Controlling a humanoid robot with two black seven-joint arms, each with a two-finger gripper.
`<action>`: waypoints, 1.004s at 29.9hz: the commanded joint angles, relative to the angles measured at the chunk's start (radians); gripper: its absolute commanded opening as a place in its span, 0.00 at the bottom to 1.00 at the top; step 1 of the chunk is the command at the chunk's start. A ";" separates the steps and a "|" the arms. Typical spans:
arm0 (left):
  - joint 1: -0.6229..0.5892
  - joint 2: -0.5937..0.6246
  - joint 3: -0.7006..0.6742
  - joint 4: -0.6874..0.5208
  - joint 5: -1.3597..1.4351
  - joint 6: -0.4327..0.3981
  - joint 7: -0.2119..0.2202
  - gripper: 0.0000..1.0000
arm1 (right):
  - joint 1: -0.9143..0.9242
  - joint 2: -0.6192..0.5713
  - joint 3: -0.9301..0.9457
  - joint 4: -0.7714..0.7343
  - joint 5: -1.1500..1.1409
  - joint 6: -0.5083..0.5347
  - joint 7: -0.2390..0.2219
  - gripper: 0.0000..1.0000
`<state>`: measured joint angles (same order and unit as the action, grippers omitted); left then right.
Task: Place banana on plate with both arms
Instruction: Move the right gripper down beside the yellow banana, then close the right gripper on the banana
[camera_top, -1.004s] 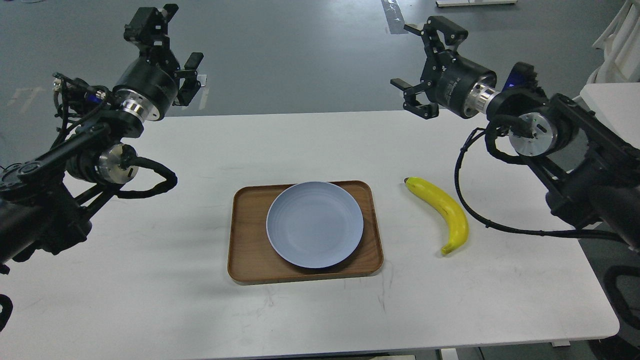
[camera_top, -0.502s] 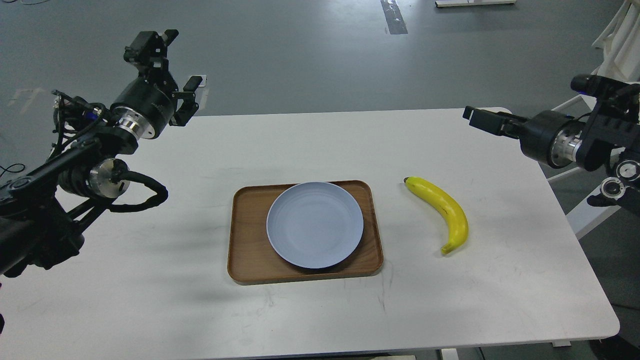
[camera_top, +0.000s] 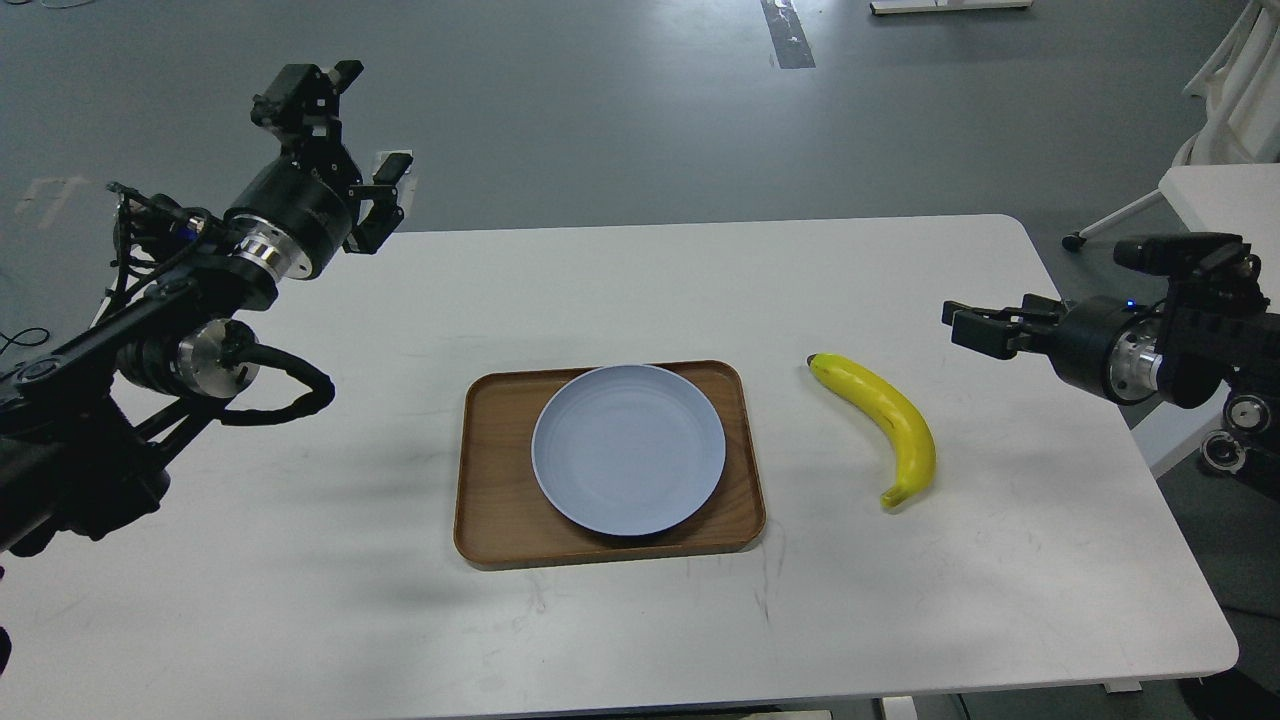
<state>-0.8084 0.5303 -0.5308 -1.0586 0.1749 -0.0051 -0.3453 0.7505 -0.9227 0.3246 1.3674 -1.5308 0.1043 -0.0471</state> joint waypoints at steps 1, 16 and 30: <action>0.000 0.004 0.000 0.000 -0.002 0.000 -0.009 0.98 | -0.006 0.010 -0.019 -0.004 -0.048 0.000 0.000 0.96; -0.002 0.004 -0.008 0.002 0.000 0.002 -0.012 0.98 | 0.013 0.107 -0.105 -0.074 -0.137 -0.005 0.050 0.95; -0.002 0.007 -0.017 0.000 0.000 0.000 -0.015 0.98 | 0.000 0.266 -0.134 -0.235 -0.132 -0.049 0.065 0.94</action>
<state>-0.8100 0.5358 -0.5474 -1.0574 0.1749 -0.0053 -0.3590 0.7515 -0.6753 0.1958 1.1509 -1.6654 0.0614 0.0141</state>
